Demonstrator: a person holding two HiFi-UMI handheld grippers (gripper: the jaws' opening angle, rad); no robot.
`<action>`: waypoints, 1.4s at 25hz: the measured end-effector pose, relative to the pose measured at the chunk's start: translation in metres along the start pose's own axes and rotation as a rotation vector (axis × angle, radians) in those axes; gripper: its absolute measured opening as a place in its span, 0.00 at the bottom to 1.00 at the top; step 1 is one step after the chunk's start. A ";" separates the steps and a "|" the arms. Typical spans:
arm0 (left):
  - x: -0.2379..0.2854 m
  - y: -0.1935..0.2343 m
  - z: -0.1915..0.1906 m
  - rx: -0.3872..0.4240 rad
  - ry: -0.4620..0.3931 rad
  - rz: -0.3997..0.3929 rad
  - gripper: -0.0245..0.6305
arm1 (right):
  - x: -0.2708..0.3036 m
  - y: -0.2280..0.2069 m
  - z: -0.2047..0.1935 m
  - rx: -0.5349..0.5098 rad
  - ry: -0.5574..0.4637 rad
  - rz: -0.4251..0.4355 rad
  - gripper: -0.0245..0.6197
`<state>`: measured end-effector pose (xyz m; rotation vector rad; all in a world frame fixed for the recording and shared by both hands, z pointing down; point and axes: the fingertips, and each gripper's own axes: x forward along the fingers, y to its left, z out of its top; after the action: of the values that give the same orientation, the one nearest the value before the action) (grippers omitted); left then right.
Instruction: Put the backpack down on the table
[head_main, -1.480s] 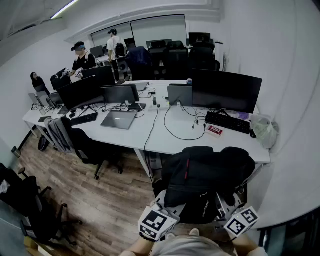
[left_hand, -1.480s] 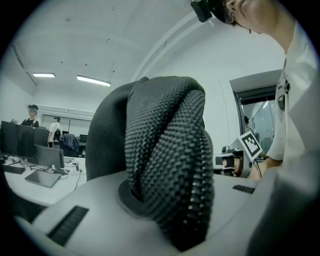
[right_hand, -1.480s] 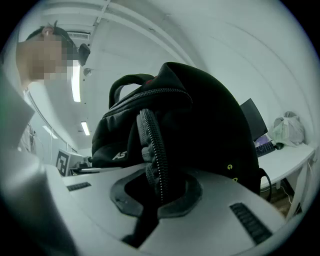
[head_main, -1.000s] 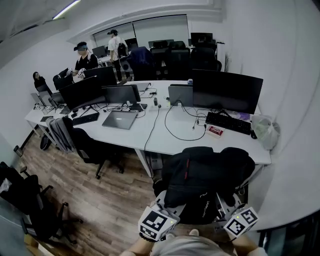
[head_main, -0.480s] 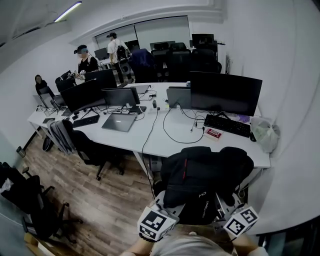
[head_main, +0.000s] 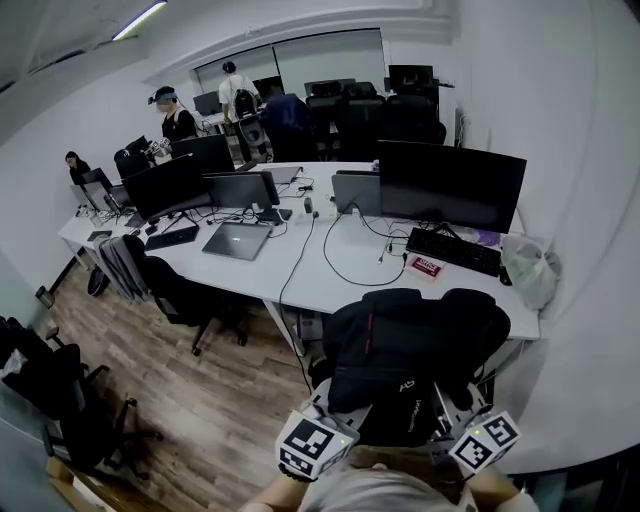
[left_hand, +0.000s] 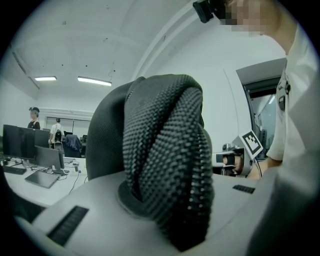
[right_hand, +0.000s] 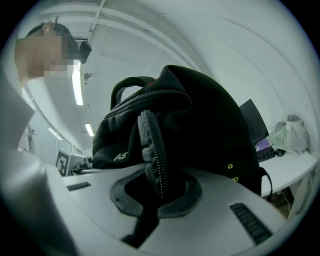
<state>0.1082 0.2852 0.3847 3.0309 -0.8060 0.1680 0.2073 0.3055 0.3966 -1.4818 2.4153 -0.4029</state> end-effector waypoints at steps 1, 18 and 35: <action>0.002 0.001 0.000 0.000 0.001 0.001 0.12 | 0.001 -0.002 0.000 0.003 0.000 0.001 0.07; 0.019 0.074 -0.009 -0.012 -0.004 -0.012 0.12 | 0.073 -0.015 -0.008 0.002 0.018 -0.024 0.07; 0.018 0.220 -0.011 -0.009 -0.021 -0.066 0.12 | 0.216 -0.007 -0.023 -0.014 -0.002 -0.081 0.07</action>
<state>0.0136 0.0859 0.3912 3.0503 -0.7053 0.1320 0.1099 0.1109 0.4004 -1.5896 2.3665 -0.4030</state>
